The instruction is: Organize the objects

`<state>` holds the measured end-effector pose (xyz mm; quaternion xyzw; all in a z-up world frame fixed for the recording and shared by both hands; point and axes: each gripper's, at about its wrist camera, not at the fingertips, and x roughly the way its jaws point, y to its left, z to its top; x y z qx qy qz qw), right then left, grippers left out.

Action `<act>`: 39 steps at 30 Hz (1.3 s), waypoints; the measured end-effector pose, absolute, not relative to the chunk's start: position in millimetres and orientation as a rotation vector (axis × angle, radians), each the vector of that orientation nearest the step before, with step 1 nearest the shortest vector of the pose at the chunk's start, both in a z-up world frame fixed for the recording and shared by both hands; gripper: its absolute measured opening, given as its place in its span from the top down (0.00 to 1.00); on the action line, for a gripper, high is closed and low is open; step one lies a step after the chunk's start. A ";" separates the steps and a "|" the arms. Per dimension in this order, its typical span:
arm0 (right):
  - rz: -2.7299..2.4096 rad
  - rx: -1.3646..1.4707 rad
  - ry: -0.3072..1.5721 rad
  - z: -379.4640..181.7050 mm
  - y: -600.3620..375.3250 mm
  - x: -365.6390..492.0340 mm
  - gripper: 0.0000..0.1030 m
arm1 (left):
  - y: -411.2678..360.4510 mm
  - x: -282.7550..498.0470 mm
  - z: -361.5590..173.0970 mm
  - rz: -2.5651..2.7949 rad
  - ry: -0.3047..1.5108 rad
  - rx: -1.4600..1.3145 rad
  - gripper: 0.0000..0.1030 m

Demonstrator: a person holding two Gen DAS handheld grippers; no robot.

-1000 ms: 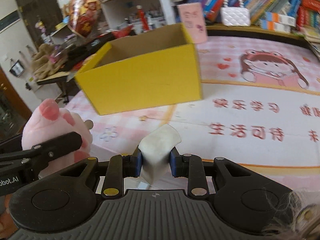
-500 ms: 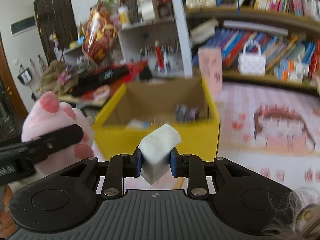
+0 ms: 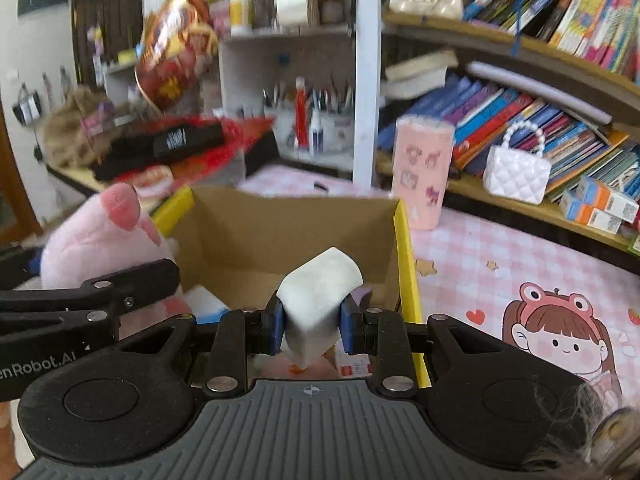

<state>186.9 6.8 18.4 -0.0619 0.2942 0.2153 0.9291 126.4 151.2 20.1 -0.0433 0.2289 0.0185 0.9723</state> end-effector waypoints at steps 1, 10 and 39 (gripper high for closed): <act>0.444 -0.146 0.617 13.6 9.0 192.6 0.76 | 150.4 131.2 16.2 0.048 0.478 -0.076 0.27; 0.471 -0.214 0.684 -6.7 17.3 217.9 0.72 | 150.9 144.7 8.8 0.082 0.504 -0.052 0.19; 0.147 0.038 0.492 35.0 -90.5 84.3 0.35 | 112.3 32.8 42.6 -0.005 0.399 -0.075 0.08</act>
